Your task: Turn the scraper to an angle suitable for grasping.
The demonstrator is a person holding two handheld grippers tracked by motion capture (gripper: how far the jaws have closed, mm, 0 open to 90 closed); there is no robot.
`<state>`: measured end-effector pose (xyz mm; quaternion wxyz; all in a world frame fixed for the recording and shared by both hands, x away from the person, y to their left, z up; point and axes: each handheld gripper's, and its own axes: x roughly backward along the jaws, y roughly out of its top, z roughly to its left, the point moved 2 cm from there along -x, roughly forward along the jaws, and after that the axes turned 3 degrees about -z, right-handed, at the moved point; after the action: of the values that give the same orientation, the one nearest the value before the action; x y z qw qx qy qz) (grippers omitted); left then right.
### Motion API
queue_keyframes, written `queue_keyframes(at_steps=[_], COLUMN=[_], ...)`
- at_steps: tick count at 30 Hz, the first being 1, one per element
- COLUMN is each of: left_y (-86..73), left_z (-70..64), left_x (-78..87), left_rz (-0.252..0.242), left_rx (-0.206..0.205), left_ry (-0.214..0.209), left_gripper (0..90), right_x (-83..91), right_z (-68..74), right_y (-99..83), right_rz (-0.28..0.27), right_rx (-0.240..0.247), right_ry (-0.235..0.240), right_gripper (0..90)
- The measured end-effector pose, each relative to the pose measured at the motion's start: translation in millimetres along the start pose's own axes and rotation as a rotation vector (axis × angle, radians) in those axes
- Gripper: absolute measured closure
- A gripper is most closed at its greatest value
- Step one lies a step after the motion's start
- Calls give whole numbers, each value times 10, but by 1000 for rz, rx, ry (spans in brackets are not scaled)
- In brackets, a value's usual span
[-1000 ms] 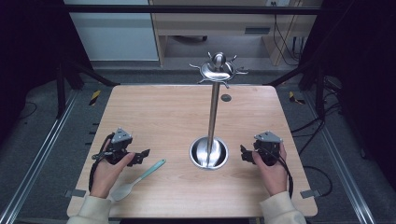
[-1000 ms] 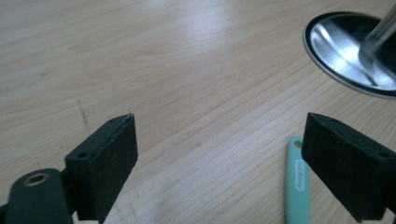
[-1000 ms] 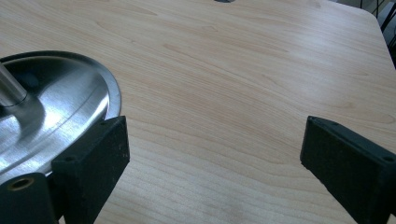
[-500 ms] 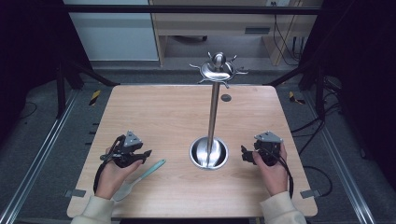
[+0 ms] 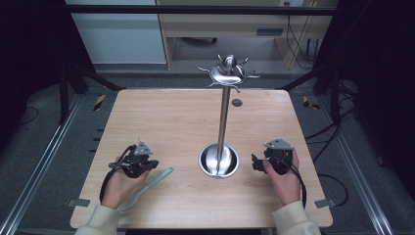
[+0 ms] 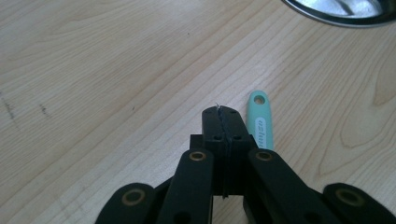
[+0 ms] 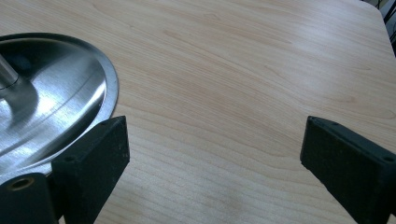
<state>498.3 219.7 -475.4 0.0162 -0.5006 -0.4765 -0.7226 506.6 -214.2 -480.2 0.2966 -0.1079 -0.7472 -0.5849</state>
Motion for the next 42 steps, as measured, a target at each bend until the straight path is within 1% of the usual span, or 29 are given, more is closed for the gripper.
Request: queue_keyframes(at_steps=[3, 4, 7, 9, 11, 12, 15, 20, 22, 23, 24, 27, 29, 30, 31, 32, 34, 35, 36, 39, 40, 42], left_y=[-4, -4, -1, 4, 7, 7, 0, -28, -40, -43, -42, -30, -21, -17, -10, -3, 8, 37, 37, 107, 122, 144], left_z=[-39, -46, -86, -130, -157, -165, -163, -139, -134, -141, -147, -210, -270, -311, -358, -382, -426, -456, -456, -468, -470, -471], left_x=[-65, -80, -129, -155, -179, -189, -208, -217, -221, -224, -220, -221, -209, -202, -197, -190, -190, -166, -166, -92, -75, -47], left_rz=[13, 14, 27, 38, 50, 59, 71, 78, 80, 74, 80, 91, 99, 103, 113, 128, 139, 128, 128, 111, 109, 117], left_rx=[-14, -15, -28, -49, -70, -74, -84, -82, -83, -78, -84, -110, -145, -169, -196, -221, -237, -235, -235, -232, -227, -221], left_ry=[-9, -13, -22, -29, -26, -30, -29, -15, -23, -35, -48, -60, -60, -68, -88, -96, -121, -127, -127, -117, -124, -128], left_gripper=[900, 900, 900, 900, 900, 900, 900, 900, 900, 900, 900, 900, 900, 900, 900, 900, 900, 900, 899, 893, 868, 854], right_x=[-4, -3, 5, 4, 2, 0, -3, -3, -2, -1, 0, -3, -4, -1, 0, 1, -4, -5, -5, -7, -13, -16], right_z=[9, 7, 19, 26, 26, 24, 27, 33, 34, 33, 34, 26, 24, 25, 25, 22, 16, 17, 17, 18, 17, 16], right_y=[1, 0, 0, 1, 1, 1, 0, 0, 0, -1, -1, -2, -2, -1, 0, 0, 0, 1, 1, 1, -2, -3], right_rz=[1, -1, 1, 0, 0, 1, 2, 2, 1, 1, 2, 2, 2, 3, 2, 0, 2, 1, 1, -1, -1, -1], right_rx=[0, 8, 4, 3, 3, 6, 4, 2, 3, 3, 1, 7, 7, 3, 2, 2, 5, 3, 3, 1, 0, -1], right_ry=[2, 4, 5, 8, 8, 8, 9, 10, 12, 12, 12, 13, 12, 13, 15, 17, 17, 19, 19, 22, 27, 29], right_gripper=[84, 85, 84, 84, 84, 85, 84, 84, 85, 84, 85, 84, 85, 85, 84, 84, 84, 84, 84, 85, 84, 85])
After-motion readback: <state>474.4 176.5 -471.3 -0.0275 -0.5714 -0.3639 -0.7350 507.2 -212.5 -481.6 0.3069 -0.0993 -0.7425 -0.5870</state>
